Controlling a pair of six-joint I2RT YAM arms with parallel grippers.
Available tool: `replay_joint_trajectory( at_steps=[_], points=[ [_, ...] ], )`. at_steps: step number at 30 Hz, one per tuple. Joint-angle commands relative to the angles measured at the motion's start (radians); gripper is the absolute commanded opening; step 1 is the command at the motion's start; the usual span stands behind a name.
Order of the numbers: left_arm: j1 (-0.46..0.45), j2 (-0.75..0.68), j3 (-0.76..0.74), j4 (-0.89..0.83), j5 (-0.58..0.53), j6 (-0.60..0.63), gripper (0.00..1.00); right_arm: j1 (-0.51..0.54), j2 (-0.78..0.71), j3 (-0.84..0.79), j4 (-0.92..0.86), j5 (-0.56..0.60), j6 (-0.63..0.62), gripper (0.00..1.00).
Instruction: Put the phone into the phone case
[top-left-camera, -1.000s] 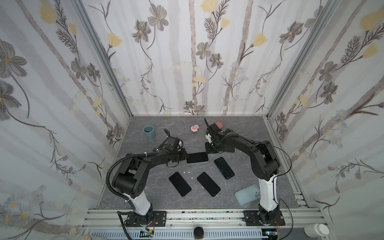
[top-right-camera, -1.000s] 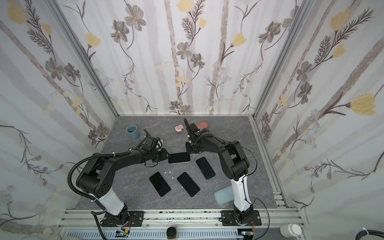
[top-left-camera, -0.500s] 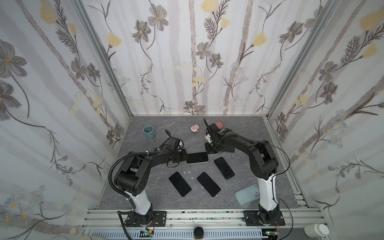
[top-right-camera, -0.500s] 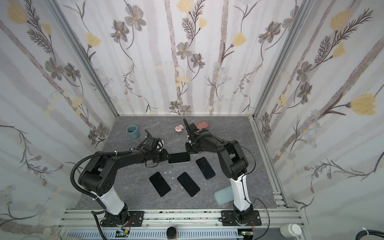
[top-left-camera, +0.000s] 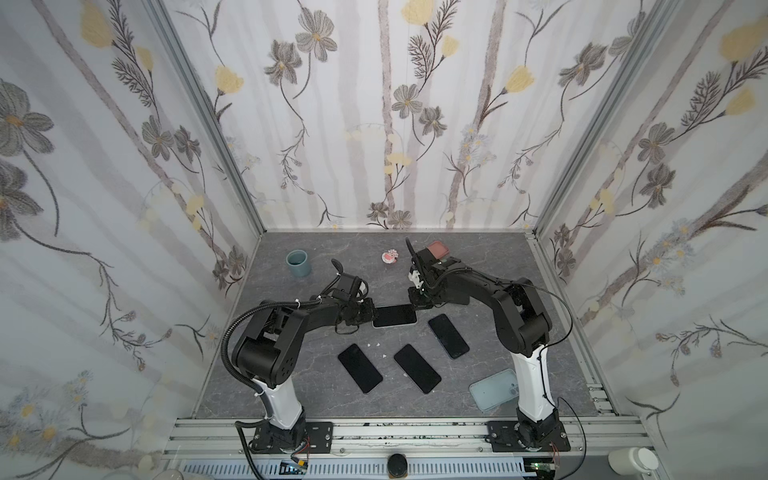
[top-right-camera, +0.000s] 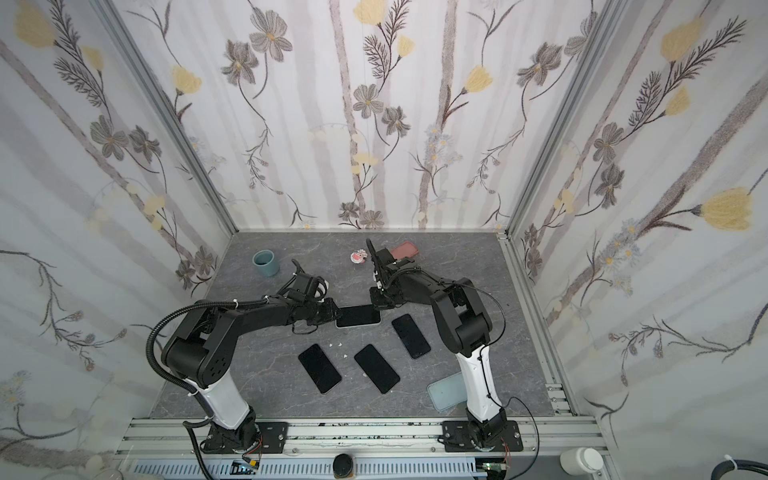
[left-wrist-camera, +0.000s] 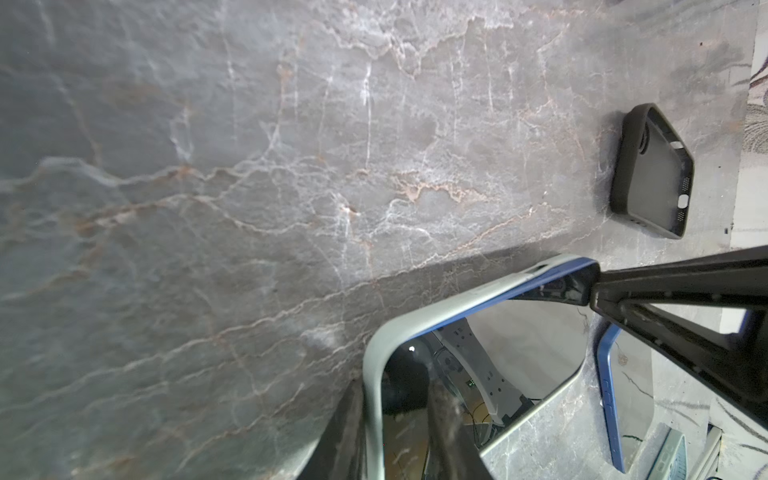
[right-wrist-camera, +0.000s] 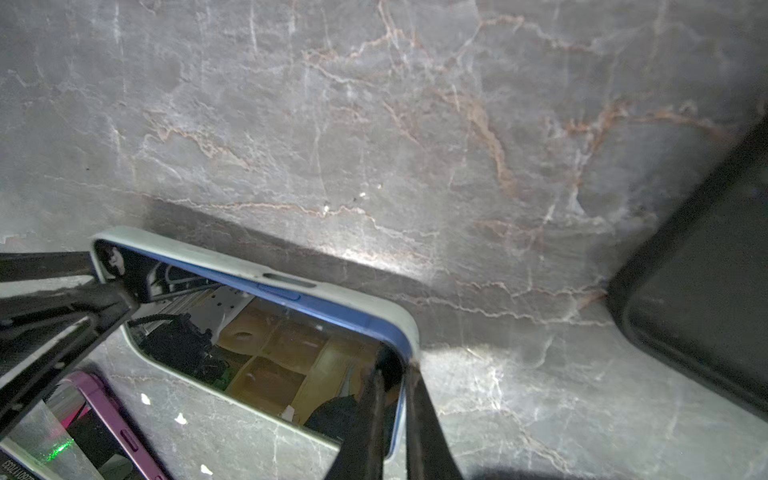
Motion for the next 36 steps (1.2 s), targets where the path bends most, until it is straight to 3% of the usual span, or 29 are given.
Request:
replay_joint_trajectory(
  at_steps=[1, 14, 36],
  points=[
    [0.0, 0.009, -0.004, 0.009, -0.008, 0.008, 0.28, 0.001, 0.019, -0.008, -0.015, 0.06, -0.009, 0.11],
    [-0.001, 0.026, 0.002, 0.015, -0.01, 0.007, 0.29, 0.017, 0.046, -0.071, -0.02, 0.141, -0.002, 0.1],
    [-0.001, 0.02, -0.042, 0.046, -0.007, 0.007, 0.28, 0.047, 0.103, -0.116, 0.006, 0.147, 0.028, 0.11]
  ],
)
